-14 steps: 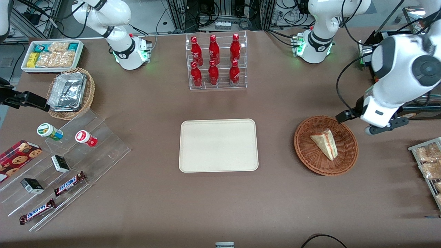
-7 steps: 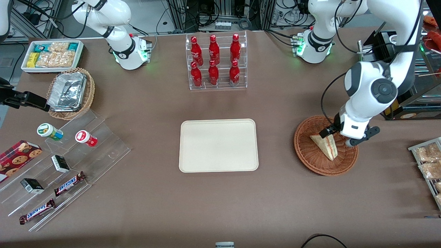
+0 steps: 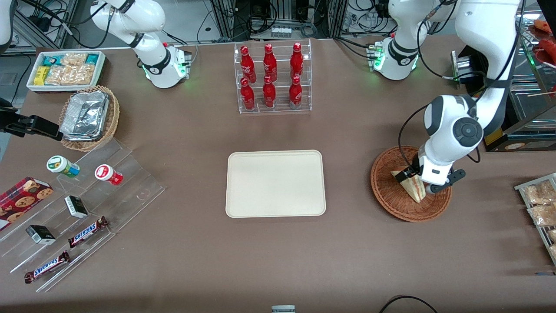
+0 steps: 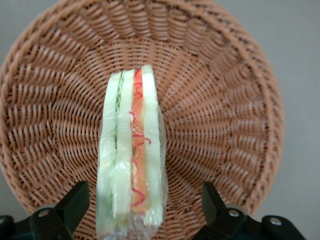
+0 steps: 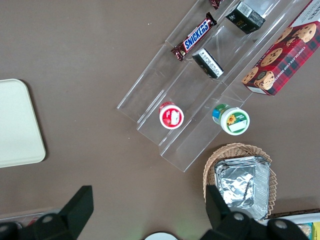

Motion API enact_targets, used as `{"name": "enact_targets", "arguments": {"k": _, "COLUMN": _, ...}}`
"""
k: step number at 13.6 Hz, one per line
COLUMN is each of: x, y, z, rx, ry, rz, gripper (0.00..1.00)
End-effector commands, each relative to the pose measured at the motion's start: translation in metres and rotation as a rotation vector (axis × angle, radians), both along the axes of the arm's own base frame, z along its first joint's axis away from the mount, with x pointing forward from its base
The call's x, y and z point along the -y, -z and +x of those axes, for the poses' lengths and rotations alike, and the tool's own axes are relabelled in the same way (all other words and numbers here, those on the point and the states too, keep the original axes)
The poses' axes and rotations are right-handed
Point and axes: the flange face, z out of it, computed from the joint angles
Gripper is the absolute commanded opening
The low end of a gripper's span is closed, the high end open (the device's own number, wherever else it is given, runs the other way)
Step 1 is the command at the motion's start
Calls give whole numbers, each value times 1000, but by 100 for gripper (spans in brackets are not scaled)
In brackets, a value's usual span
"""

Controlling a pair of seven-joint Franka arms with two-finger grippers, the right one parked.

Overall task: Place sandwich from basket to tray
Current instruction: 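Close the left gripper on the sandwich's upright edge, then lift the sandwich and carry it with the left gripper over the cream tray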

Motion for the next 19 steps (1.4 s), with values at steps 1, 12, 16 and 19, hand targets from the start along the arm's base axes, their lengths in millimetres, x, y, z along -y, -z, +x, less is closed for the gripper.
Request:
{"name": "enact_targets", "arguments": {"k": 1, "x": -3, "y": 14, "z": -2, "rx": -7, "ry": -5, "rz": 20, "gripper": 58}}
{"name": "enact_targets", "arguments": {"k": 12, "x": 68, "y": -67, "z": 11, "rx": -66, "ry": 223, "rz": 126, "gripper": 0}}
{"name": "enact_targets", "arguments": {"k": 16, "x": 169, "y": -75, "z": -1, "rx": -25, "ry": 380, "rz": 112, "gripper": 0}}
{"name": "enact_targets", "arguments": {"k": 19, "x": 231, "y": -70, "z": -2, "rx": -7, "ry": 458, "rz": 93, "gripper": 0}}
